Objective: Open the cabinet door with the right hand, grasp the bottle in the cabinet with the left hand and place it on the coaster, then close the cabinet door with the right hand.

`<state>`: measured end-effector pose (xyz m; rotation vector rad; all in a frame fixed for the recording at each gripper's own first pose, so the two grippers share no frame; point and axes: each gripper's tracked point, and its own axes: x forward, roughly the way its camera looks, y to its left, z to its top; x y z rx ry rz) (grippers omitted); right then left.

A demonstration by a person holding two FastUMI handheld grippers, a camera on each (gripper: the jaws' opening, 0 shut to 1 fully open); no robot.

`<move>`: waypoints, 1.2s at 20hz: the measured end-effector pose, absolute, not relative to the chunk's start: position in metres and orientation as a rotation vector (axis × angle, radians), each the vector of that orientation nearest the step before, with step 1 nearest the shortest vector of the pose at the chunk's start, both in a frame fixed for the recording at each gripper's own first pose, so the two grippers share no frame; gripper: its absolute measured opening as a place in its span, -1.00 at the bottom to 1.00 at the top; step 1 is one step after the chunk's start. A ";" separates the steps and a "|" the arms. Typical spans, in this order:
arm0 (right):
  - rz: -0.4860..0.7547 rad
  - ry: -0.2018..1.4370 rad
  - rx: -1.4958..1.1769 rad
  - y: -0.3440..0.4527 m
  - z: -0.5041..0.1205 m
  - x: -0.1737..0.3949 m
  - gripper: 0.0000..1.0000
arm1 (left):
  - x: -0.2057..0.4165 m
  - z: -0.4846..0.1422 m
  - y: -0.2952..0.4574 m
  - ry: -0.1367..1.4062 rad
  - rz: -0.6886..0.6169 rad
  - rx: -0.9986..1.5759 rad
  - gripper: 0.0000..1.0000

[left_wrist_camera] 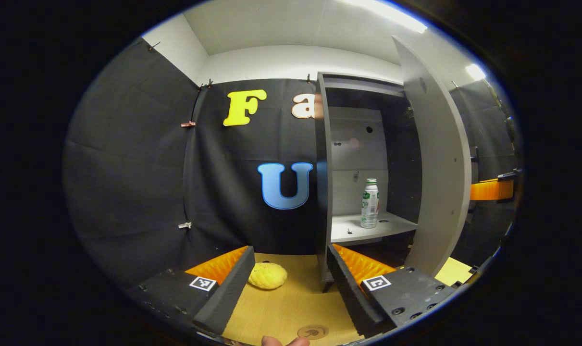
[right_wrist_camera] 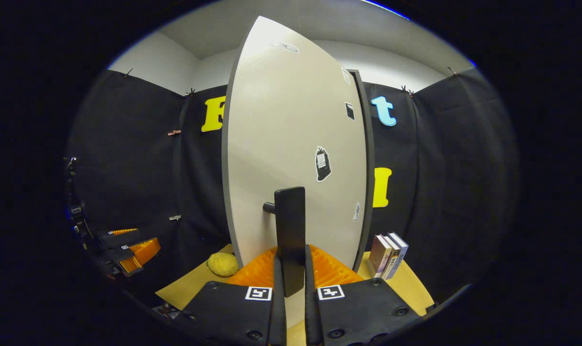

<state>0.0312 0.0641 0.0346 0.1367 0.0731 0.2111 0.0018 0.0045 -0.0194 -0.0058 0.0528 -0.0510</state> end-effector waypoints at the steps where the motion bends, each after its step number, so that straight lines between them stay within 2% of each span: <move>1: 0.201 0.071 0.134 0.058 0.034 0.030 -0.61 | 0.003 -0.019 0.001 0.053 -0.057 -0.007 0.90; 15: 0.126 0.068 0.146 -0.013 0.028 0.014 -0.63 | 0.027 -0.023 -0.038 0.056 -0.112 -0.024 0.90; 24: 0.151 0.082 0.154 -0.054 0.024 0.014 -0.63 | 0.036 -0.019 -0.069 0.067 -0.092 -0.062 0.90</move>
